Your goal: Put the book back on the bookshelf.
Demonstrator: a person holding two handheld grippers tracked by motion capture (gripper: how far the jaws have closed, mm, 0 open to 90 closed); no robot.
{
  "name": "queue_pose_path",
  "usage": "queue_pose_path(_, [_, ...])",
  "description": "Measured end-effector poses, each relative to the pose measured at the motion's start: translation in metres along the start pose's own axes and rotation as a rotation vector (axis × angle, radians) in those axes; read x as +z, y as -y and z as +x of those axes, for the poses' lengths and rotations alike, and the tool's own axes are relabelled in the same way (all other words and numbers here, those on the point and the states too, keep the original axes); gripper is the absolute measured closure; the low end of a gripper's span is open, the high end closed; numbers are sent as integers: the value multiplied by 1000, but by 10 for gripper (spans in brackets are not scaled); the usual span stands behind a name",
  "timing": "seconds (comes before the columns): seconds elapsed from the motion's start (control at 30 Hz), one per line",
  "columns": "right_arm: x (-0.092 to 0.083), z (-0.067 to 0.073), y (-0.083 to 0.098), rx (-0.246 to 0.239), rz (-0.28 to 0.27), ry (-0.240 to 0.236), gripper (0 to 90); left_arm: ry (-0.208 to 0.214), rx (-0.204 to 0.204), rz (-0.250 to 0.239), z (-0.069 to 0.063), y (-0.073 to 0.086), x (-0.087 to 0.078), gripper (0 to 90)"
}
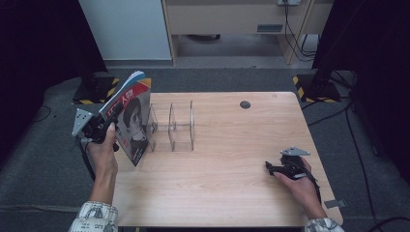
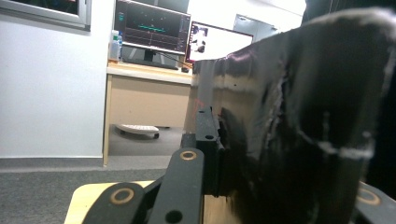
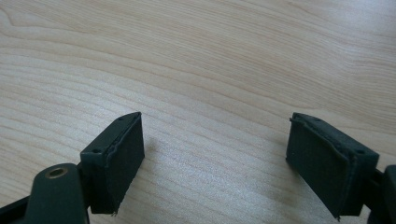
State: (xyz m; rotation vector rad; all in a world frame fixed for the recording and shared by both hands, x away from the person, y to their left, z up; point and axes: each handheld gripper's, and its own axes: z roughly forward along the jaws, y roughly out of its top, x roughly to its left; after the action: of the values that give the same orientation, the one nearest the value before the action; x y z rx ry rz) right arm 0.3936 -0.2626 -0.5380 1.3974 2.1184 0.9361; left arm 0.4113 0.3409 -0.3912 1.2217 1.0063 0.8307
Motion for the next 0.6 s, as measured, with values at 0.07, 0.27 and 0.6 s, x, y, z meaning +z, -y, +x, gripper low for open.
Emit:
queue_pose_path(0.07, [0, 0, 0, 3, -1, 2, 194, -3, 2, 7, 0, 0, -1, 829])
queue_pose_path(0.27, [0, 0, 0, 3, 0, 2, 194, -30, 18, 31, 1, 1, -2, 820])
queue_pose_path(0.6, [0, 1, 0, 4, 1, 2, 193, -70, 17, 63, 3, 0, -4, 806])
